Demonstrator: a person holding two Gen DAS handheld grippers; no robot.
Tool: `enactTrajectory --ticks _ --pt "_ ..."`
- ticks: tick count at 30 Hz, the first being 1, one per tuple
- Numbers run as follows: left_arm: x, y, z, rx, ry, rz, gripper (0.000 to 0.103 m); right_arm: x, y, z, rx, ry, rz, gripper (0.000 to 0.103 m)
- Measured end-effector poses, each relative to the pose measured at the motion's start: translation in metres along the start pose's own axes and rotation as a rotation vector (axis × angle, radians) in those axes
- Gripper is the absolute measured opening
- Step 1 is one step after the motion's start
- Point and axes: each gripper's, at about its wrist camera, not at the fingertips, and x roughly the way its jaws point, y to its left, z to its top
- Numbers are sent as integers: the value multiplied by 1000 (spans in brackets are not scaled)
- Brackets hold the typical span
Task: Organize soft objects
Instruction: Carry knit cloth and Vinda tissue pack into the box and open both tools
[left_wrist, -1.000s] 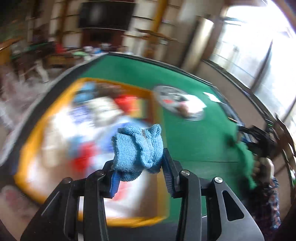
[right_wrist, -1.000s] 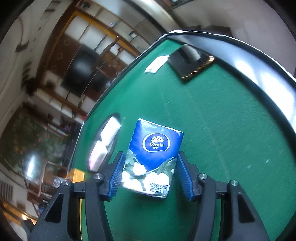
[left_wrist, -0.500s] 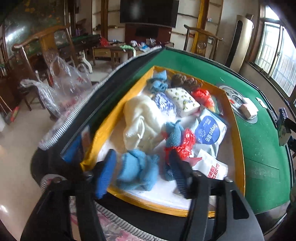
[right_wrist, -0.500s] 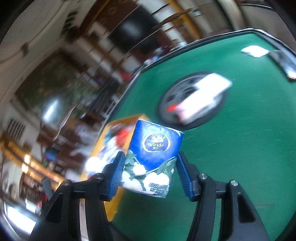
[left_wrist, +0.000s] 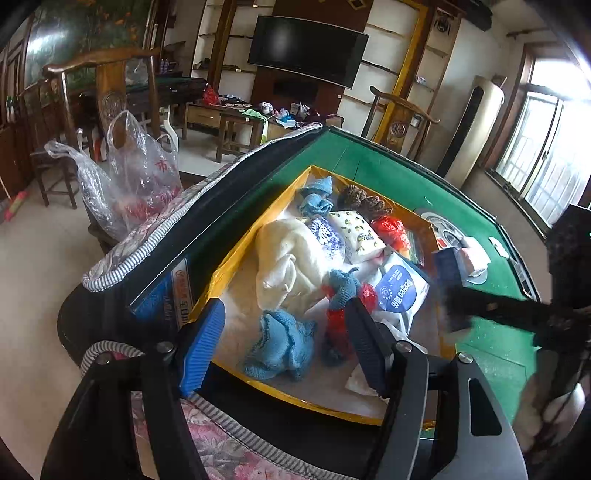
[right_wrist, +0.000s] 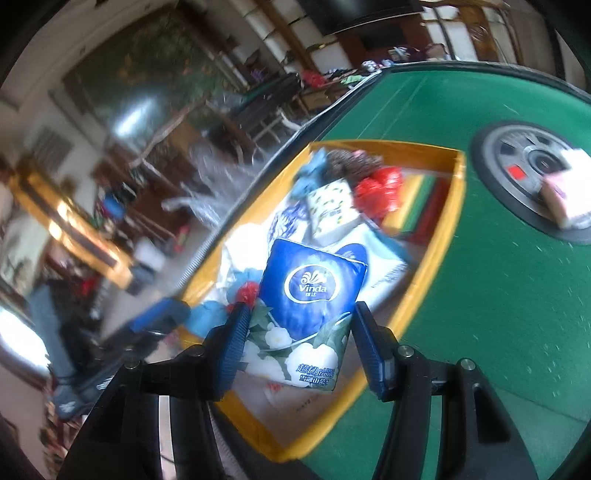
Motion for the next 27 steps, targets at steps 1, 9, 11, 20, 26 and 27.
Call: enactTrajectory --ticks 1,9,11,20,26,27 --pt "0 2 0 -5 0 -3 67 6 5 1 -16 6 -15 52" --pt "2 4 -4 -27 19 -27 67 57 18 36 -37 39 -134 54" --pt "1 1 -5 -19 27 -28 67 64 18 40 -10 50 -123 57" --pt "-11 -41 -7 116 -54 88 71 -17 -7 11 15 -97 -68 72" --pt "-21 -90 -11 245 -136 169 76 -79 -34 -28 -26 -221 -233 74" --pt "-21 -97 -12 259 -139 173 77 -82 -36 -31 -21 -226 -244 74"
